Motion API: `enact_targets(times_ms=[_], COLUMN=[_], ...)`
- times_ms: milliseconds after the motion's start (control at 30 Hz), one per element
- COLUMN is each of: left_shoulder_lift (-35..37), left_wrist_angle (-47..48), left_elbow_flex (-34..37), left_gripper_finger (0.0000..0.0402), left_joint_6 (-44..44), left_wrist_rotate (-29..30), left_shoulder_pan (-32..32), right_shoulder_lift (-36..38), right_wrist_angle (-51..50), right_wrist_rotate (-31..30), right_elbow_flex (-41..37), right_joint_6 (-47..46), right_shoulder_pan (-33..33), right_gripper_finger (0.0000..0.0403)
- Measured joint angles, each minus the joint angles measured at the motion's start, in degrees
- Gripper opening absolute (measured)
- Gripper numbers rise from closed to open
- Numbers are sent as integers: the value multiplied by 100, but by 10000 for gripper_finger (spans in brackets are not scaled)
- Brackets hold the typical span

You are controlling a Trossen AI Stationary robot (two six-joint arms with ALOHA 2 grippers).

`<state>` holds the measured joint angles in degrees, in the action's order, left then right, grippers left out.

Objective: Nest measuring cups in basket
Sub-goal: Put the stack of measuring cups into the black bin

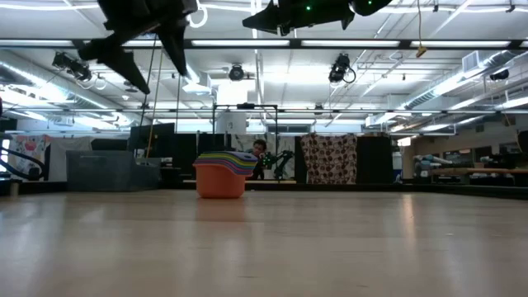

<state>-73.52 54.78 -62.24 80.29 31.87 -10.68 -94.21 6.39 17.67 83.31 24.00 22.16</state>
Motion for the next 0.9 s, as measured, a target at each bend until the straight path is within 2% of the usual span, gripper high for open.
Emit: enact_targets(times_ms=[267, 467, 767, 900], left_shoulder_lift=[2, 14, 13, 13], left_wrist_angle=[-1608, -1993, -3113, -3358], left_elbow_flex=[906, 1113, 1882, 2041], left_gripper_finger=[366, 366, 366, 366], left_joint_6=[599, 827, 1799, 1838], left_wrist_rotate=[159, 515, 545, 577], left_shoulder_pan=[0, 2, 0, 33], right_shoulder_lift=[0, 0, 0, 0], right_wrist_angle=[18, 39, 42, 42], right_wrist_rotate=[0, 0, 0, 0], right_elbow_flex=[0, 0, 0, 0], right_joint_6=[-1, -1, -1, -1], right_shoulder_pan=[-1, 0, 0, -1], right_gripper_finger=[29, 29, 29, 29])
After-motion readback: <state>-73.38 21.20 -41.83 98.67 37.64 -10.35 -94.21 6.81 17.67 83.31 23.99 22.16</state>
